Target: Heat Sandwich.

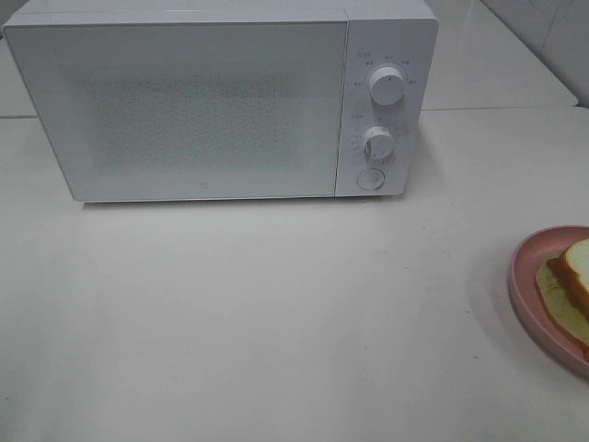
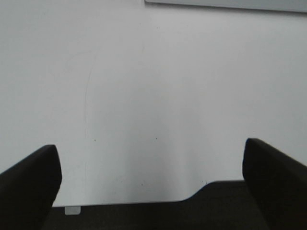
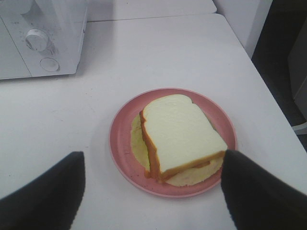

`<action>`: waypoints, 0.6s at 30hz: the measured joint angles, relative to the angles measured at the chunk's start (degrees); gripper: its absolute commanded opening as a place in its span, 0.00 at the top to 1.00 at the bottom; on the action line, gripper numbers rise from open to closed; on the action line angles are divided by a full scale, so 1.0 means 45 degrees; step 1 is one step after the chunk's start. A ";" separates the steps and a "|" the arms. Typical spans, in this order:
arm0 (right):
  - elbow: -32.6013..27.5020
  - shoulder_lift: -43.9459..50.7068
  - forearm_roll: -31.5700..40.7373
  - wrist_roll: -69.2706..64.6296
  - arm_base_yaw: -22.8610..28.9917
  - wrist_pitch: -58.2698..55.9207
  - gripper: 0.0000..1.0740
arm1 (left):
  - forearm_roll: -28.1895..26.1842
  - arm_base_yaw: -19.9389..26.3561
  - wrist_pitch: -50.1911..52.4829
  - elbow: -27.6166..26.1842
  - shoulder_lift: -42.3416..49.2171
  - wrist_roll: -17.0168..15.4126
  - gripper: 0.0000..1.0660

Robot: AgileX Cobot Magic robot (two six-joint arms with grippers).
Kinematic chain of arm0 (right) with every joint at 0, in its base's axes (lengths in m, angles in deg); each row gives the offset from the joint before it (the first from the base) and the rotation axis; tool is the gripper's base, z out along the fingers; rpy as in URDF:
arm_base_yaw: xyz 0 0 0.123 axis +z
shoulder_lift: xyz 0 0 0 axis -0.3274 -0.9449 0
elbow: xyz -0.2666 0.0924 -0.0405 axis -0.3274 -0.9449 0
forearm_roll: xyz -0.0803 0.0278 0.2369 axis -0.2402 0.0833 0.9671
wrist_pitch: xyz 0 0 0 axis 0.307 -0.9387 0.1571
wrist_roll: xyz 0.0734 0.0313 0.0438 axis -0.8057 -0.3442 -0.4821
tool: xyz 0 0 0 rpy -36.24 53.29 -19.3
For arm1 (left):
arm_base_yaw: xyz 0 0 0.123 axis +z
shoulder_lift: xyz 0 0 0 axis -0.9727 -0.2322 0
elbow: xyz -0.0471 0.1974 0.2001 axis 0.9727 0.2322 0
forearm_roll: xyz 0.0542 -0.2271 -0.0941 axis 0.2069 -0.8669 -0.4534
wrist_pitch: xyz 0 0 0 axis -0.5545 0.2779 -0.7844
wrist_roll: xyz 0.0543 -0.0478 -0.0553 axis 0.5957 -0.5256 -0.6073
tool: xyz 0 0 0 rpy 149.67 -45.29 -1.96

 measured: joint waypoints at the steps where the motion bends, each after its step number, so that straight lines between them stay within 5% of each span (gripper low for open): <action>1: 0.0000 0.0000 0.0000 0.0000 0.0000 0.0000 0.29 | 0.0000 0.0000 0.0000 0.0000 0.0000 0.0000 0.09; 9: 0.0000 0.0000 0.0000 0.0000 0.0000 0.0000 0.29 | 0.0013 0.0000 -0.0013 0.0000 0.2776 -0.0038 0.09; 18: 0.0000 0.0000 0.0000 0.0000 0.0000 0.0000 0.29 | 0.0013 0.0000 -0.0013 0.0000 0.3030 -0.0115 0.09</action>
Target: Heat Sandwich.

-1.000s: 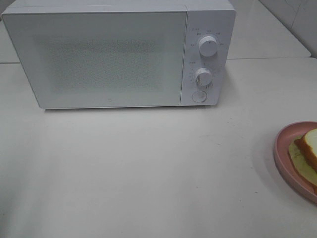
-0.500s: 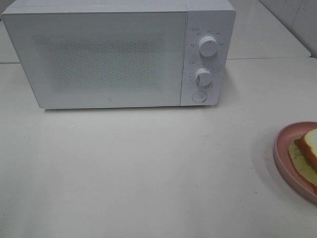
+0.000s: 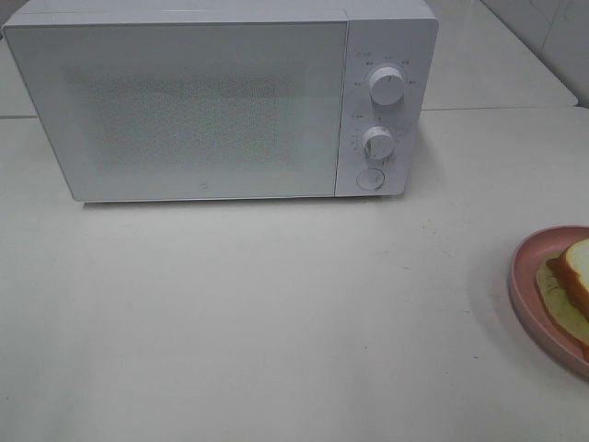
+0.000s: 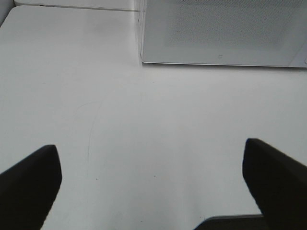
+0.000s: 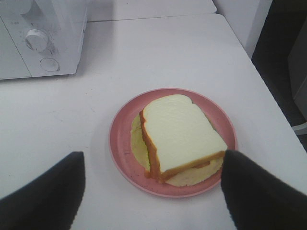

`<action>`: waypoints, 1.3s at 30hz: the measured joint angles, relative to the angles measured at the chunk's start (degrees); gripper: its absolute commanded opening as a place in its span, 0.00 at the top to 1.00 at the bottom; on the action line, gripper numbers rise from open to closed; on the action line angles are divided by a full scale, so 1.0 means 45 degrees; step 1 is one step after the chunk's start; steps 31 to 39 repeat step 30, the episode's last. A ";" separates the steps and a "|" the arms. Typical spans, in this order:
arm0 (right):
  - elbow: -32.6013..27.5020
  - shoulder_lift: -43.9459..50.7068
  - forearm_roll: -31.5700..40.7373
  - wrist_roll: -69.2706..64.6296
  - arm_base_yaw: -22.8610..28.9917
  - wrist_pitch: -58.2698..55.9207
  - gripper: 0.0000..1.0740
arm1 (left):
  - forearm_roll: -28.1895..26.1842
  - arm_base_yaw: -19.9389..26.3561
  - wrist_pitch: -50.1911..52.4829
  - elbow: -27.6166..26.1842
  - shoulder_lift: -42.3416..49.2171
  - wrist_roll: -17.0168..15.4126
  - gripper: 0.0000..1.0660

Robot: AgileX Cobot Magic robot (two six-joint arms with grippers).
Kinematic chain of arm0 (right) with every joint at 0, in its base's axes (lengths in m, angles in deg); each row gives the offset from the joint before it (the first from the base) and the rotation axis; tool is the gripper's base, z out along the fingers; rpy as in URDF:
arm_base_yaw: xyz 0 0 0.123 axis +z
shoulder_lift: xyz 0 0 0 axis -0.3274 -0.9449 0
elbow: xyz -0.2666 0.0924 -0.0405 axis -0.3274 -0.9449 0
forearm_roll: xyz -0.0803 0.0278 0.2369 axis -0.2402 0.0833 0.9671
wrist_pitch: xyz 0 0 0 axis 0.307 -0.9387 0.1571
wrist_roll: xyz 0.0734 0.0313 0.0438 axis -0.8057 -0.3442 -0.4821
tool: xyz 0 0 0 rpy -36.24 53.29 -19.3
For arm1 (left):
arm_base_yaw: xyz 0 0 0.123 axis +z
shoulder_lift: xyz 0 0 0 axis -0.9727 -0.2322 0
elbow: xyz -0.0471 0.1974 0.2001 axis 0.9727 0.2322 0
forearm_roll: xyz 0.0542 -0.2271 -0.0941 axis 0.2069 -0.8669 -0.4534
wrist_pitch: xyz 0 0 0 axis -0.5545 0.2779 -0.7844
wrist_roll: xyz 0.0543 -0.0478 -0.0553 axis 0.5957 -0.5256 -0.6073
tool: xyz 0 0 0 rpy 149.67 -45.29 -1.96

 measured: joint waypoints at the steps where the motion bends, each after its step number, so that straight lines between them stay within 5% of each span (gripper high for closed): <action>1: 0.0000 0.0000 0.0000 0.0000 0.0000 0.0000 0.29 | 0.0000 0.0000 0.0000 0.0000 0.0000 0.0000 0.09; 39: 0.0000 0.0000 0.0000 0.0000 0.0000 0.0000 0.29 | 0.0000 0.0000 0.0000 0.0000 0.0013 -0.0025 0.09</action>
